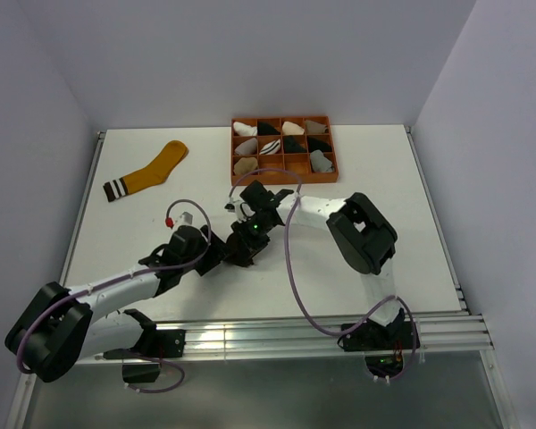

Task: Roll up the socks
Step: Roll the sock at the center of the board.

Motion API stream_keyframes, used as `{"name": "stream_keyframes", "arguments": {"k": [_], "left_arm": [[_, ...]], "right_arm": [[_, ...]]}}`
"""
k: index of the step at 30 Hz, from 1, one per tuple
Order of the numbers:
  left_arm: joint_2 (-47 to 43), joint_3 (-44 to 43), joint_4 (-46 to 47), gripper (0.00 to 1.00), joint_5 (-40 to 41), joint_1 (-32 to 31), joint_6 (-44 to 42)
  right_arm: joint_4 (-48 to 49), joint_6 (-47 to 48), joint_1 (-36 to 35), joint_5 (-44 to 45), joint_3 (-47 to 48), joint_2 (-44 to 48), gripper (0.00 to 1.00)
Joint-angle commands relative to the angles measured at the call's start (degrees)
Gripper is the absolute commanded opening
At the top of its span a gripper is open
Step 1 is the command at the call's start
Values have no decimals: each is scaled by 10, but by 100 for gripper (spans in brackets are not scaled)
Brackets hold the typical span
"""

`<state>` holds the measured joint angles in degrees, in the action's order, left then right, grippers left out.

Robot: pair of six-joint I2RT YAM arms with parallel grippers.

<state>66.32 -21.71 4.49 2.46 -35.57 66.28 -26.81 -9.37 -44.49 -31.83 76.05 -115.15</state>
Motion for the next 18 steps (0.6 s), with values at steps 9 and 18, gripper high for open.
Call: {"name": "stream_keyframes", "arguments": {"k": [9,18], "left_arm": [[35,28,23,66,30,-6,51],[90,25,18,52,33,-6,63]], "right_arm": [[-112,2,6,-66,67,-87,4],[-91,-15,12,-115,70,-106,9]]}}
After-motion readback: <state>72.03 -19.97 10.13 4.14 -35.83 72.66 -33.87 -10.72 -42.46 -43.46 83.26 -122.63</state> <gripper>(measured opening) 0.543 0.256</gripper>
